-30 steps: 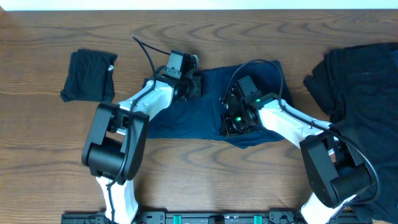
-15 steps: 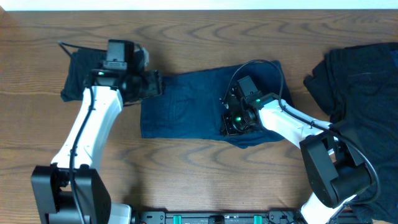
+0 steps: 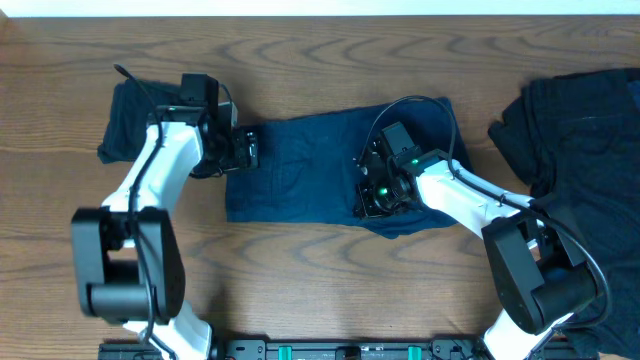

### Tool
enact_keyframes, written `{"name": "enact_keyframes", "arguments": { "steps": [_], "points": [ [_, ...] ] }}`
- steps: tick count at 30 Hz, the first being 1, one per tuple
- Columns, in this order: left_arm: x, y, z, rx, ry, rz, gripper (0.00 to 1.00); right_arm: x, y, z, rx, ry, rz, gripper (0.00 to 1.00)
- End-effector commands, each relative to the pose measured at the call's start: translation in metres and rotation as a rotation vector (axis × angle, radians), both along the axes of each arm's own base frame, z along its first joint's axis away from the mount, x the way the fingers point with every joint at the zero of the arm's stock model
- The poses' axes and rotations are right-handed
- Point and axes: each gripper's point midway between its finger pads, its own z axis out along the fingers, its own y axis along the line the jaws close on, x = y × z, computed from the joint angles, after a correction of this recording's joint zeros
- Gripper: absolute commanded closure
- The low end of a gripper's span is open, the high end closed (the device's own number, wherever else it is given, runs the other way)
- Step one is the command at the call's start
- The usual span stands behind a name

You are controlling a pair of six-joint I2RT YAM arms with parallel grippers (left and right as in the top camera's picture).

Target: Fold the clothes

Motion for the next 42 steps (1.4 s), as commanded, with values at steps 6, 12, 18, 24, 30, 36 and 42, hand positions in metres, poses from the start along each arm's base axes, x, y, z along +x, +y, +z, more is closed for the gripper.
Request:
{"name": "enact_keyframes", "arguments": {
  "steps": [6,12,18,24,30,36,42],
  "points": [
    [-0.005,0.011,-0.038,0.058,0.088,-0.005,0.12,-0.003,0.002,-0.002,0.001,0.013,-0.002,0.99],
    [-0.012,0.011,-0.060,0.059,0.152,-0.003,0.12,-0.003,0.002,-0.002,0.001,0.013,-0.002,0.99],
    [-0.018,0.007,-0.071,0.039,0.196,0.004,0.20,-0.003,0.002,-0.002,0.001,0.012,-0.002,0.99],
    [-0.019,0.000,-0.070,-0.004,0.198,0.001,0.34,-0.002,0.002,-0.002,0.002,0.010,-0.002,0.98],
    [-0.020,-0.004,-0.070,-0.025,0.203,0.001,0.47,-0.002,0.002,-0.002,0.003,0.009,-0.002,0.98],
    [-0.026,-0.004,-0.076,-0.027,0.210,0.007,0.50,-0.002,0.002,-0.002,0.003,0.009,-0.002,0.98],
    [-0.029,-0.004,-0.079,-0.027,0.215,0.010,0.60,-0.002,0.002,-0.002,0.003,0.009,-0.003,0.98]
  ]
}}
